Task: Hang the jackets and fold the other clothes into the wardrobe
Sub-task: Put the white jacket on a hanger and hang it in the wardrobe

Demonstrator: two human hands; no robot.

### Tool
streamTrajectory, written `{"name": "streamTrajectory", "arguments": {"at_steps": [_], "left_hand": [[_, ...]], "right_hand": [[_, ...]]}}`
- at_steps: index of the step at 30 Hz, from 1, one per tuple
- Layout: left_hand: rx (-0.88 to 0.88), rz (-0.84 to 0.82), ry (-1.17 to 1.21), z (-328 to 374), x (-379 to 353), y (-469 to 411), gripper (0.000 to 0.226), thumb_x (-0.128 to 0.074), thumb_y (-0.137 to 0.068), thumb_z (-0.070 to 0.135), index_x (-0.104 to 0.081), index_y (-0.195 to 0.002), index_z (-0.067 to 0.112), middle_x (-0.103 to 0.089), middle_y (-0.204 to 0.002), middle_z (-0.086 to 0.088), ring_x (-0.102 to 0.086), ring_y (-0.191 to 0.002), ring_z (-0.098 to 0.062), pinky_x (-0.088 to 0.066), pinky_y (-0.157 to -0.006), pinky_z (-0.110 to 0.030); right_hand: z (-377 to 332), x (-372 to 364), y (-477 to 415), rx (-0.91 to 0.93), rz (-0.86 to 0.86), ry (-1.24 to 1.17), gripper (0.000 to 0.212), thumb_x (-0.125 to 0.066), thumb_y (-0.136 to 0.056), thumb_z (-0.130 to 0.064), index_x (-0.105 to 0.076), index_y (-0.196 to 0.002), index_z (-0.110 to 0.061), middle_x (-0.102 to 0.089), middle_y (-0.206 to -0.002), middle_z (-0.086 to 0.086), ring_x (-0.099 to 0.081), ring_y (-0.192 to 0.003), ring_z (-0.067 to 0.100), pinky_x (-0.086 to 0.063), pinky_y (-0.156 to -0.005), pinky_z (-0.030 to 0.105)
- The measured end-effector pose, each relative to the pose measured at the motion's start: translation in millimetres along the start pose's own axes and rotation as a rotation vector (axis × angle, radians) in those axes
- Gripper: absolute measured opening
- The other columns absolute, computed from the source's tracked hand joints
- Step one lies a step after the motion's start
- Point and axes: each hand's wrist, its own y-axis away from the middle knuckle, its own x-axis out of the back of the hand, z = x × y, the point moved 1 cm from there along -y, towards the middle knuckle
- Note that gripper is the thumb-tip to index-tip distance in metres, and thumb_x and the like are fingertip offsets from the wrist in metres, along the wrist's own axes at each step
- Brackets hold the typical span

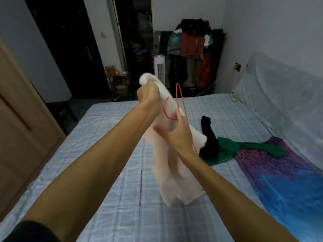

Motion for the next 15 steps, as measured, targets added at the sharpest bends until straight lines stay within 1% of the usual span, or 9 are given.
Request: {"name": "streamTrajectory", "arguments": {"at_steps": [3,6,7,8,9,10,11,13,15], "left_hand": [[-0.056,0.121,0.057,10,-4,17,0.048,-0.049,-0.093,0.042,-0.055,-0.118,0.002,-0.059,-0.095,-0.011,-0.06,-0.089,-0.029,-0.051,-0.088,-0.046],[-0.116,0.197,0.069,22,-3,25,0.055,-0.049,-0.092,0.046,-0.054,-0.121,0.0,-0.064,-0.111,-0.015,-0.06,-0.102,-0.033,-0.048,-0.094,-0.047],[-0.13,0.21,0.07,26,-1,27,0.056,-0.049,-0.092,0.046,-0.052,-0.123,0.0,-0.063,-0.115,-0.016,-0.059,-0.105,-0.033,-0.046,-0.096,-0.047],[-0.145,0.218,0.061,29,2,28,0.056,-0.049,-0.092,0.046,-0.051,-0.125,0.0,-0.061,-0.119,-0.017,-0.058,-0.108,-0.034,-0.046,-0.097,-0.046],[-0.167,0.221,0.036,33,6,30,0.055,-0.048,-0.093,0.044,-0.05,-0.126,0.0,-0.059,-0.122,-0.016,-0.057,-0.11,-0.033,-0.046,-0.097,-0.045],[-0.203,0.215,0.0,39,12,31,0.052,-0.047,-0.095,0.042,-0.05,-0.127,0.002,-0.058,-0.125,-0.015,-0.057,-0.112,-0.032,-0.047,-0.096,-0.044],[-0.245,0.208,-0.043,44,18,32,0.048,-0.046,-0.095,0.039,-0.05,-0.127,0.004,-0.056,-0.127,-0.015,-0.057,-0.113,-0.031,-0.049,-0.094,-0.043],[-0.34,0.204,-0.121,54,36,31,0.042,-0.049,-0.094,0.034,-0.054,-0.123,0.005,-0.058,-0.126,-0.015,-0.058,-0.112,-0.032,-0.051,-0.091,-0.043],[-0.447,0.236,-0.214,63,58,27,0.044,-0.055,-0.088,0.036,-0.058,-0.116,0.003,-0.063,-0.114,-0.017,-0.063,-0.101,-0.032,-0.053,-0.087,-0.044]], "right_hand": [[-3,5,16,0.012,0.027,0.056,0.102,-0.073,-0.064,-0.057,-0.021,-0.146,-0.025,-0.035,-0.146,-0.005,-0.038,-0.131,0.015,-0.039,-0.102,0.037],[0,6,28,0.017,0.049,0.037,0.087,-0.072,-0.07,-0.039,-0.029,-0.143,-0.021,-0.04,-0.143,-0.002,-0.037,-0.131,0.016,-0.033,-0.107,0.034],[3,8,29,0.041,0.073,0.041,0.075,-0.07,-0.073,-0.033,-0.038,-0.139,-0.019,-0.048,-0.137,0.0,-0.042,-0.127,0.018,-0.036,-0.102,0.031],[7,11,27,0.071,0.115,0.053,0.058,-0.068,-0.076,-0.028,-0.049,-0.13,-0.018,-0.057,-0.126,0.002,-0.049,-0.118,0.021,-0.04,-0.091,0.028],[9,16,24,0.092,0.157,0.073,0.039,-0.065,-0.078,-0.024,-0.058,-0.116,-0.019,-0.063,-0.11,0.003,-0.055,-0.106,0.024,-0.039,-0.076,0.027],[9,23,20,0.105,0.185,0.097,0.022,-0.063,-0.08,-0.024,-0.062,-0.102,-0.02,-0.065,-0.095,0.005,-0.057,-0.095,0.028,-0.035,-0.065,0.028],[7,30,15,0.111,0.195,0.118,0.013,-0.062,-0.081,-0.028,-0.062,-0.092,-0.021,-0.064,-0.085,0.006,-0.058,-0.087,0.029,-0.033,-0.06,0.029],[-2,42,5,0.126,0.198,0.138,0.013,-0.062,-0.083,-0.034,-0.062,-0.088,-0.022,-0.063,-0.081,0.005,-0.058,-0.081,0.029,-0.036,-0.058,0.031],[-19,55,-5,0.165,0.217,0.128,0.018,-0.063,-0.084,-0.035,-0.064,-0.088,-0.018,-0.064,-0.084,0.005,-0.058,-0.08,0.027,-0.037,-0.06,0.031]]}}
